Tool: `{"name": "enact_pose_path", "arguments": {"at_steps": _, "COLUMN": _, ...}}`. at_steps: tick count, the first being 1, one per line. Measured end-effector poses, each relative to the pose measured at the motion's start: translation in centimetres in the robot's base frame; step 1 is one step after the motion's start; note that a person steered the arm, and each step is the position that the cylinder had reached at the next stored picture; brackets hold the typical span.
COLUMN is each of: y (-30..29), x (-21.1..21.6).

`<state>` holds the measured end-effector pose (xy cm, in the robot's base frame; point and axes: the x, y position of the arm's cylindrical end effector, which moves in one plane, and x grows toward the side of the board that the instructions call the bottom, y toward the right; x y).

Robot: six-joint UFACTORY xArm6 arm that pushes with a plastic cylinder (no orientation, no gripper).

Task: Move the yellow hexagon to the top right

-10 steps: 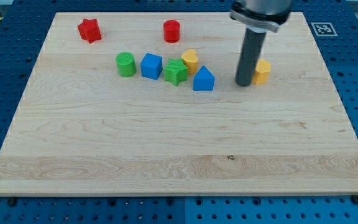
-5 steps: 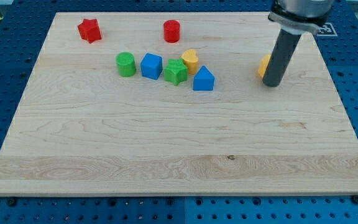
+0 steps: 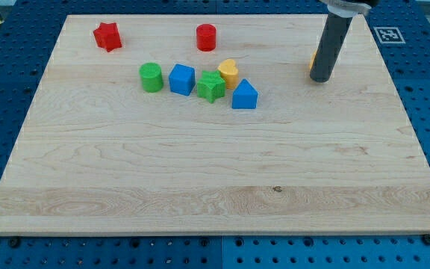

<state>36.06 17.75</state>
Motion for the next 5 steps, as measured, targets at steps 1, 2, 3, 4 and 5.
{"name": "enact_pose_path", "arguments": {"at_steps": 1, "y": 1.0, "x": -0.3}}
{"name": "enact_pose_path", "arguments": {"at_steps": 2, "y": -2.4, "x": 1.0}}
{"name": "enact_pose_path", "arguments": {"at_steps": 3, "y": -3.9, "x": -0.3}}
{"name": "enact_pose_path", "arguments": {"at_steps": 4, "y": -1.2, "x": -2.3}}
{"name": "enact_pose_path", "arguments": {"at_steps": 5, "y": 0.8, "x": -2.1}}
